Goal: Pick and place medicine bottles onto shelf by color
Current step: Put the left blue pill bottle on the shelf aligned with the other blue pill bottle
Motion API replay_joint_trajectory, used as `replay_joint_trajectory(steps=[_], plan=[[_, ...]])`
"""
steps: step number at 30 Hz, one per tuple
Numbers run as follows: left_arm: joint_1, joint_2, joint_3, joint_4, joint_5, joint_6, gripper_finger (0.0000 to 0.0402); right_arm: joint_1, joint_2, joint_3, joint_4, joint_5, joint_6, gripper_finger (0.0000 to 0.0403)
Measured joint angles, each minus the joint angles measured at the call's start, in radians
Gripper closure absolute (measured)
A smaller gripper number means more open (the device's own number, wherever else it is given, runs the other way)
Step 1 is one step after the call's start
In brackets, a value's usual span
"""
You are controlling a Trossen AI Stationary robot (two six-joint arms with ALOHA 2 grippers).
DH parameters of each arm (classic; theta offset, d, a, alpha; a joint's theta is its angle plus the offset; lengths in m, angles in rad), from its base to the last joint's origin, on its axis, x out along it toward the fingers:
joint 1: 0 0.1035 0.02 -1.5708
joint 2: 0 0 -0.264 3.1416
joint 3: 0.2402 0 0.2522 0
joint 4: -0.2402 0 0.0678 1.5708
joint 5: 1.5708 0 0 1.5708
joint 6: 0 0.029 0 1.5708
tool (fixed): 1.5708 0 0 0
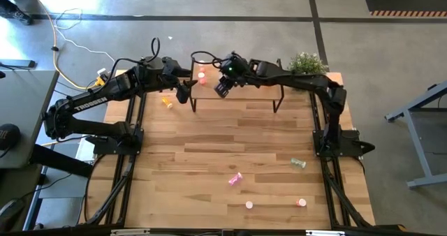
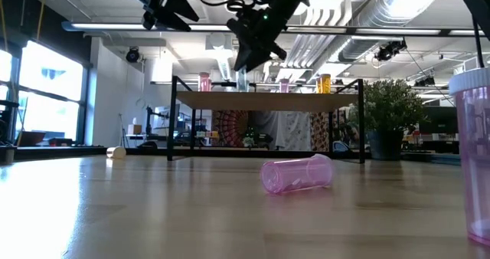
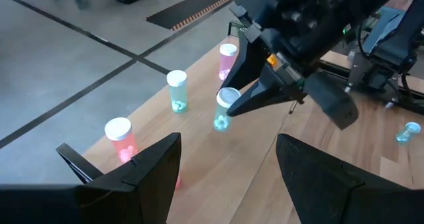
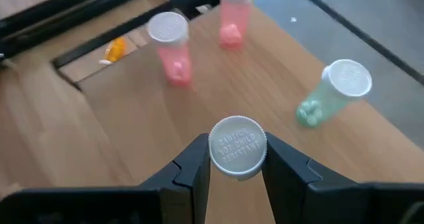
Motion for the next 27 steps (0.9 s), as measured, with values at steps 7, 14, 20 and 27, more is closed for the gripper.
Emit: replay_joint_trajectory(steps=[7, 14, 20, 27], plan=[[0.0, 0.0, 0.0, 0.0, 0.0, 0.034, 0.0165, 0.004, 0.003, -0.001, -0.017, 0.041, 0.054, 0.03], [0.0, 0.0, 0.0, 0.0, 0.003, 0.035, 0.0165, -0.003, 0.021, -0.001, -0.022, 0.042, 0.067, 0.03], [0.0, 0.0, 0.0, 0.001, 0.004, 0.036, 0.0165, -0.003, 0.028, -0.001, -0.025, 0.042, 0.078, 0.03], [0.0, 0.0, 0.0, 0.001, 0.004, 0.053, 0.0165, -0.003, 0.028, -0.001, -0.025, 0.035, 0.085, 0.0299]])
